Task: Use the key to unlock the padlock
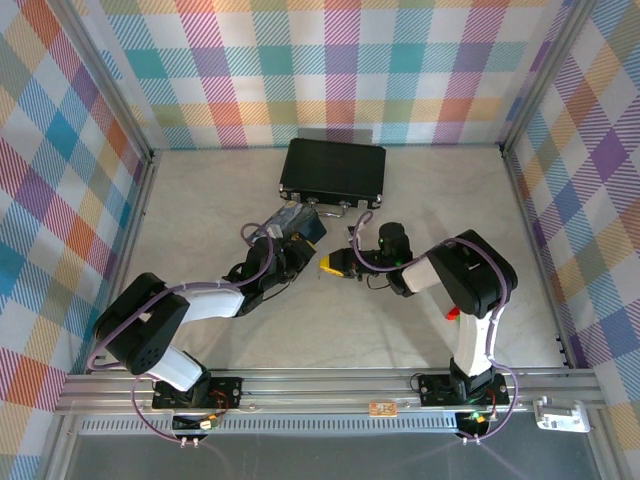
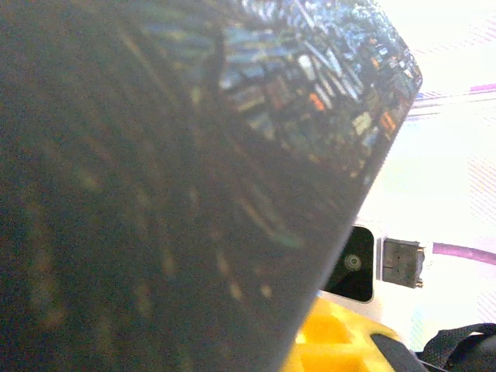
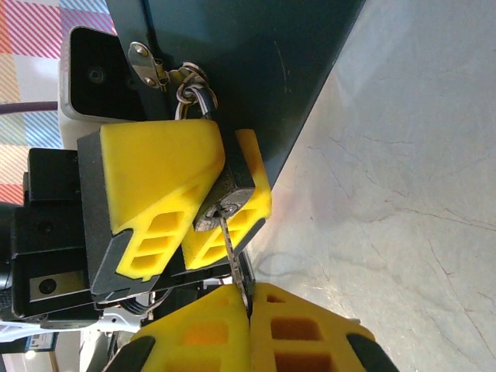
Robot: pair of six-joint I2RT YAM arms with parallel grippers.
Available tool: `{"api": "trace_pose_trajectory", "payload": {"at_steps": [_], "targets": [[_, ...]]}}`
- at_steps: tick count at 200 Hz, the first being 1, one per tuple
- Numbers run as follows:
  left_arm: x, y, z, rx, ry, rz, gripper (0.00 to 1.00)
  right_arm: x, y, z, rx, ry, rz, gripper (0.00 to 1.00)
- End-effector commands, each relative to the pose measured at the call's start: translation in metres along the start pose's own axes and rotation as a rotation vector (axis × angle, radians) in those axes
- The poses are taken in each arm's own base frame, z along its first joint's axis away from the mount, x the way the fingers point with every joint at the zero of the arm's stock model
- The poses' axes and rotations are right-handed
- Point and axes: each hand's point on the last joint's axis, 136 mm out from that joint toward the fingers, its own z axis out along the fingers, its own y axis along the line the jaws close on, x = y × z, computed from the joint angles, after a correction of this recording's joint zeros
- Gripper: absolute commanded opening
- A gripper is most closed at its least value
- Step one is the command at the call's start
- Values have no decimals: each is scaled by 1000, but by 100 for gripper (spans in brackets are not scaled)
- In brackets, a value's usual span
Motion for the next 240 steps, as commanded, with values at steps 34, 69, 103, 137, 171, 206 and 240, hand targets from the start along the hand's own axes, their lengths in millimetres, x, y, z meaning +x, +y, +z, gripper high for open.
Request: {"api": "trace_pose_trajectory", "payload": {"at_steps": [34,69,103,137,171,206,240], "targets": [[28,-40,-7,187,89,23,0,-24,19,1,-37,-94,41,0],[34,-36,-6,186,98,21,0,-31,27,-2,-72,-141,96,0],[35,-38,-11,199,98,20,0,-32,31,1,-81,-128,22,0],[37,-41,-15,194,113,22,0,-28,15,4,34,-80,-45,0],[36,-39,-18,194,110,22,0,-30,13,0,141,-72,-105,0],[40,-49,-21,227,134,39,0,-31,12,-2,206,-44,-162,0],[43,-59,-21,258,162,74,0,-29,17,-3,206,0,-185,0]]}}
